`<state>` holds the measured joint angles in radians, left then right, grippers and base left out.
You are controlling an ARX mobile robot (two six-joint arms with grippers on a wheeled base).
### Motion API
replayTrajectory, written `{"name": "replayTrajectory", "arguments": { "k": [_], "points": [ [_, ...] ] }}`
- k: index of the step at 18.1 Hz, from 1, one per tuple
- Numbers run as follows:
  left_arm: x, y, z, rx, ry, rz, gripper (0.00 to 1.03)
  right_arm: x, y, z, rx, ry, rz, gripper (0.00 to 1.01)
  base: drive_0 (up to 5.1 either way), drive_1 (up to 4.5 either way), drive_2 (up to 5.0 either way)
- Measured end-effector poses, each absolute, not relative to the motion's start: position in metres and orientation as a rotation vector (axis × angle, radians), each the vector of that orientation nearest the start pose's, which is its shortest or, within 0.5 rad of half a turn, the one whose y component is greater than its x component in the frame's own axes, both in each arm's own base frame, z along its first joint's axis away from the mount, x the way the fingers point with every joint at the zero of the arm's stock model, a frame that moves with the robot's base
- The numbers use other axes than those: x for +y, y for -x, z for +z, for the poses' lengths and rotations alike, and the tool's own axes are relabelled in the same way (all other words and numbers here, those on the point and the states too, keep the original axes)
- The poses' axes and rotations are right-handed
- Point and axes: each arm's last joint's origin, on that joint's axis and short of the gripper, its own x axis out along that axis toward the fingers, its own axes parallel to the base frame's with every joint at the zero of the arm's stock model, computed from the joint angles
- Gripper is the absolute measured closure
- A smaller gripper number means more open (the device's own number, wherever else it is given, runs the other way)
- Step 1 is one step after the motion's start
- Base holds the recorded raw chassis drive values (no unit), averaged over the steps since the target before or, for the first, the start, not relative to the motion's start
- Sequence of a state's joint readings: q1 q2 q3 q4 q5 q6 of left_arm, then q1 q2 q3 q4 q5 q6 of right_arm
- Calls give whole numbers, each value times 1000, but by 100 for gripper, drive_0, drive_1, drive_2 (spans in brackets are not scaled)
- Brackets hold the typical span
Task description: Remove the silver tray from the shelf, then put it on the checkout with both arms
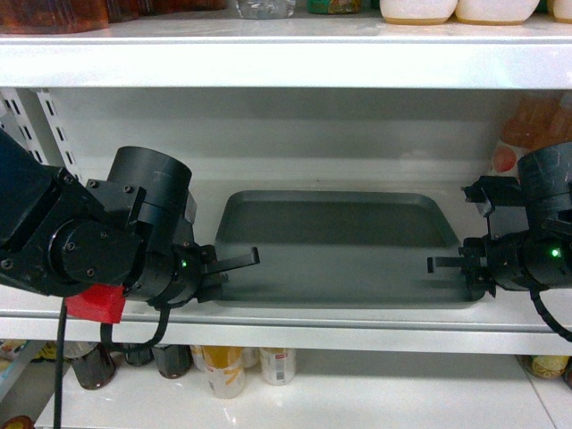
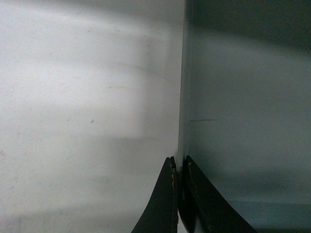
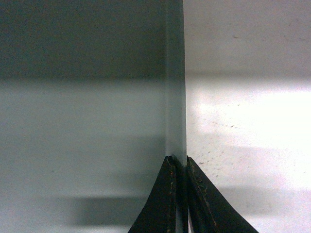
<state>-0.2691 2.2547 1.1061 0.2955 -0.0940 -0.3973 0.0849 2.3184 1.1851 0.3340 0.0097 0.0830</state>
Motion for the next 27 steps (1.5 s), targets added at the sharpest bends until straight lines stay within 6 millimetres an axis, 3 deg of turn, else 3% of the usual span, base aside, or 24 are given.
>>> {"name": "replayTrajectory", "arguments": {
  "k": [1, 2, 4, 5, 6, 8, 10, 15, 27],
  "points": [
    [-105, -385, 39, 841, 214, 12, 100, 35, -417, 32, 793, -45, 37, 98, 0, 0, 0],
    [-106, -353, 45, 829, 164, 41, 100, 36, -385, 35, 794, -56, 43, 98, 0, 0, 0],
    [-114, -302, 98, 679, 157, -13, 100, 32, -322, 81, 676, -96, 39, 98, 0, 0, 0],
    [-113, -267, 105, 675, 108, -22, 100, 33, -276, 93, 684, -114, 47, 98, 0, 0, 0],
    [-112, -247, 109, 672, 85, -25, 100, 32, -247, 99, 689, -127, 45, 98, 0, 0, 0],
    [-112, -236, 119, 619, 81, -22, 100, 33, -228, 113, 633, -143, 52, 98, 0, 0, 0],
    [-111, -234, 128, 555, 61, -8, 100, 35, -221, 122, 552, -145, 61, 98, 0, 0, 0],
    [-111, -233, 126, 563, 38, -8, 100, 35, -220, 119, 570, -146, 59, 98, 0, 0, 0],
    [-111, -233, 126, 562, 37, -5, 100, 35, -220, 119, 567, -147, 62, 98, 4, -388, 396]
  ]
}}
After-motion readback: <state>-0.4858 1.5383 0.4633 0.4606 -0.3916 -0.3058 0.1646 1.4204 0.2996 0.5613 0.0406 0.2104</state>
